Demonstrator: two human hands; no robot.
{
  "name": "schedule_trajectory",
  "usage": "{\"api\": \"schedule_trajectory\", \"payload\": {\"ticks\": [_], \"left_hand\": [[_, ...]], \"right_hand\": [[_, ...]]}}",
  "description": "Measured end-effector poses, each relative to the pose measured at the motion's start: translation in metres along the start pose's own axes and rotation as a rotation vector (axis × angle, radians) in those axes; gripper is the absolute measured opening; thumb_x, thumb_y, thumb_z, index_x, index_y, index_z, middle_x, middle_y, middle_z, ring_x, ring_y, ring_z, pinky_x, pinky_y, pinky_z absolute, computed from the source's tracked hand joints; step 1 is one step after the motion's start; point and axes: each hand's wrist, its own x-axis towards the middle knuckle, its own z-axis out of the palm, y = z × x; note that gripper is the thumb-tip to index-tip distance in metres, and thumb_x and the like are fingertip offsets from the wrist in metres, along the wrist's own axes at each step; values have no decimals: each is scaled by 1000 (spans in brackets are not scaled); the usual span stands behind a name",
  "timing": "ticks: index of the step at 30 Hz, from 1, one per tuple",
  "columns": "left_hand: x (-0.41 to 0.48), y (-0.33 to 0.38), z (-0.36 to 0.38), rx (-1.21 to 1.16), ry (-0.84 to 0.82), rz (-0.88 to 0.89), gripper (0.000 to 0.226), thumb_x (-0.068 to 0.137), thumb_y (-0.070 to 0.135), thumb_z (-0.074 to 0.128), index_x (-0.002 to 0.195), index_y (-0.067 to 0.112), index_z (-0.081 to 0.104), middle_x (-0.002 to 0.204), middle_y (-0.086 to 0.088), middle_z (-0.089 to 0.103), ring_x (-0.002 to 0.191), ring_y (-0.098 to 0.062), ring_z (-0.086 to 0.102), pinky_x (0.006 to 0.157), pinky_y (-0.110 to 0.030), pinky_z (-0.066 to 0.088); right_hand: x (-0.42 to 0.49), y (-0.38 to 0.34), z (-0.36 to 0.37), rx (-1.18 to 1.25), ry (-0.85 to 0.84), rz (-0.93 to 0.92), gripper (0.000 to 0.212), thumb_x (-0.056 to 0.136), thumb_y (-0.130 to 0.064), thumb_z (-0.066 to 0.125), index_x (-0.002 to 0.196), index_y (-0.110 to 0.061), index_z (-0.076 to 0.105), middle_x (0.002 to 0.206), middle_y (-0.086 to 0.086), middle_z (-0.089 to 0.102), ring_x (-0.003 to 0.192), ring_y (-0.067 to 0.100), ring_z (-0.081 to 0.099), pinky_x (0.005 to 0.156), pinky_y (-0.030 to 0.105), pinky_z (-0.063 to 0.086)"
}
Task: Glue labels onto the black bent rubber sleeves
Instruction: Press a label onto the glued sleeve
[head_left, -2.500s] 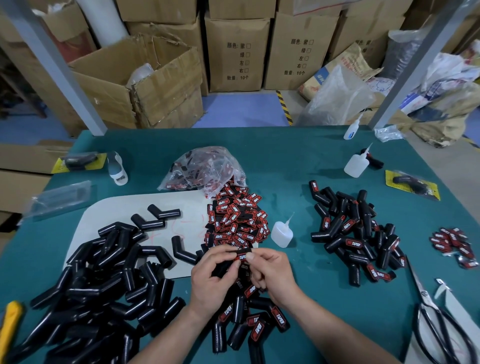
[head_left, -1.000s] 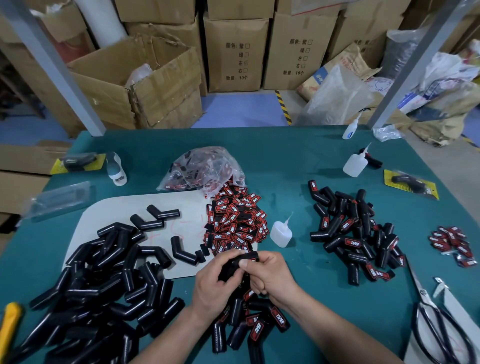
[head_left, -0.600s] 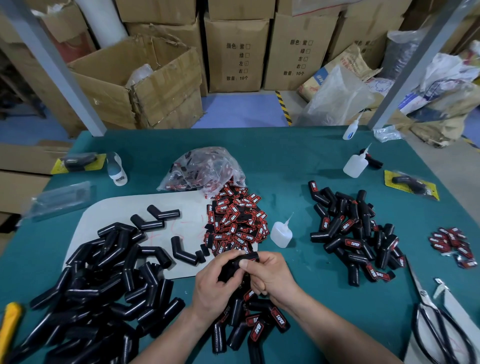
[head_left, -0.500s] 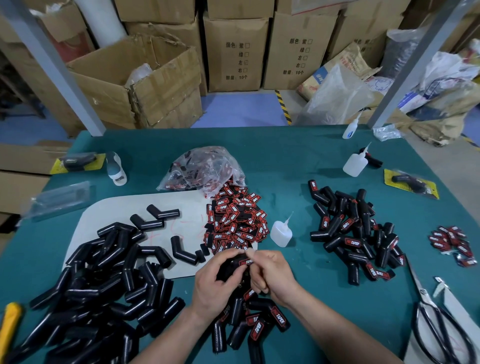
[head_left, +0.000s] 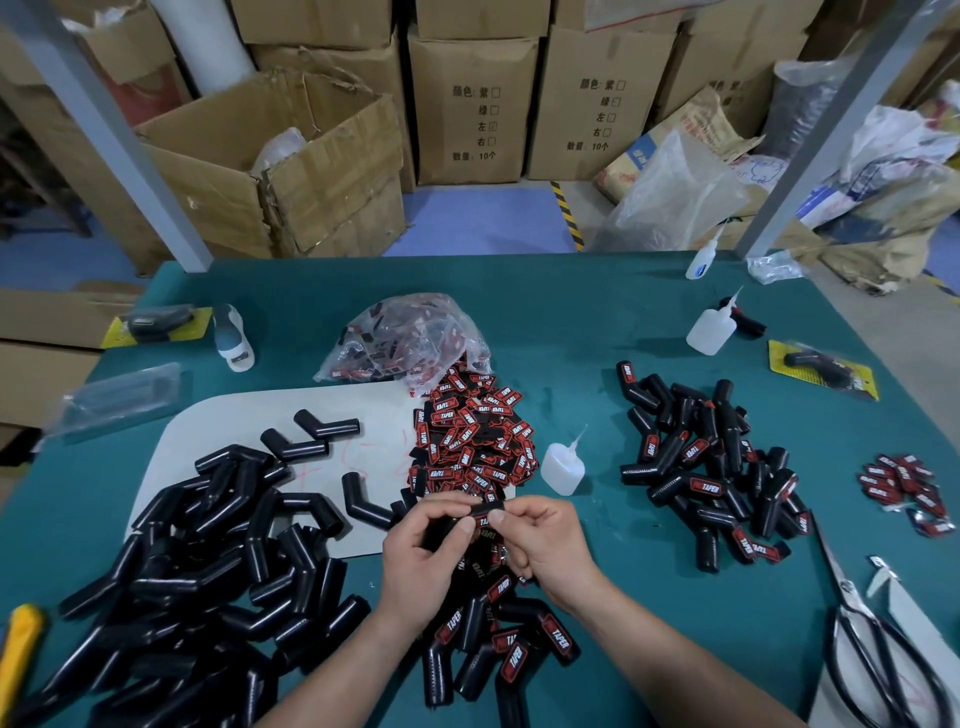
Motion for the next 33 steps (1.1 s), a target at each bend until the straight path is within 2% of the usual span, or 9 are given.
{"api": "schedule_trajectory", "payload": {"ticks": [3, 7, 11, 15, 18, 24, 27, 31, 33], "left_hand": [[0, 4, 0, -70, 3, -52, 8, 86, 23, 72, 92, 27, 74, 108, -9, 74, 103, -30, 70, 79, -35, 59], [0, 6, 1, -85, -2, -58, 8, 86, 23, 72, 91, 27, 74, 108, -11, 74, 103, -27, 70, 77, -32, 59], [1, 7, 2, -116, 18, -120, 8, 87, 17, 70, 91, 22, 75, 107, -12, 74, 102, -27, 70, 80, -35, 59], [3, 8, 5, -112, -9, -142, 24, 89, 5, 60, 92, 23, 76, 108, -12, 75, 103, -24, 71, 91, -28, 55], [0, 13, 7, -112, -47, -120, 14, 89, 17, 66, 95, 26, 75, 111, -11, 74, 104, -22, 71, 93, -26, 54], [0, 9, 5, -133, -36, -144, 8, 84, 26, 71, 90, 21, 73, 109, -15, 73, 104, -32, 70, 95, -39, 55], [-1, 8, 6, -131, -34, -141, 4, 83, 26, 71, 86, 24, 73, 107, -13, 74, 103, -31, 70, 95, -40, 56], [-1, 4, 8, -113, -12, -148, 19, 83, 23, 71, 87, 5, 67, 104, -10, 75, 100, -22, 71, 92, -32, 55], [-1, 2, 8, -98, -12, -155, 12, 84, 11, 70, 87, 0, 65, 104, -9, 75, 99, -19, 71, 91, -29, 54]], "right_hand": [[-1, 0, 1, 7, 11, 3, 34, 78, -30, 76, 77, 3, 69, 39, 6, 44, 30, 15, 34, 38, 22, 32], [-1, 0, 1, 14, -2, 3, 40, 77, -36, 78, 76, 3, 67, 40, 6, 44, 31, 16, 34, 39, 22, 32], [-2, 1, -3, -105, -66, -61, 37, 90, -41, 68, 62, -17, 68, 42, 3, 50, 34, 17, 39, 41, 23, 35], [-3, 2, -4, -258, -99, -35, 28, 84, -46, 76, 84, -18, 75, 47, -1, 56, 37, 12, 43, 39, 20, 35], [-3, 3, -3, -277, -84, -23, 19, 83, -38, 78, 89, -21, 76, 46, -2, 56, 37, 9, 42, 39, 20, 34], [-7, 3, 0, -230, -62, -63, 18, 84, -30, 77, 85, -13, 75, 44, -3, 52, 36, 7, 41, 40, 19, 34], [-9, 3, 1, -217, -71, -86, 16, 84, -30, 77, 86, -14, 76, 45, -5, 52, 37, 6, 43, 41, 18, 36], [-10, 3, 3, -214, -66, -107, 21, 84, -35, 78, 87, -15, 77, 43, -7, 50, 37, 5, 41, 41, 18, 33], [-10, 3, 4, -208, -66, -112, 25, 84, -38, 78, 88, -13, 76, 43, -7, 49, 37, 5, 40, 41, 18, 33]]}}
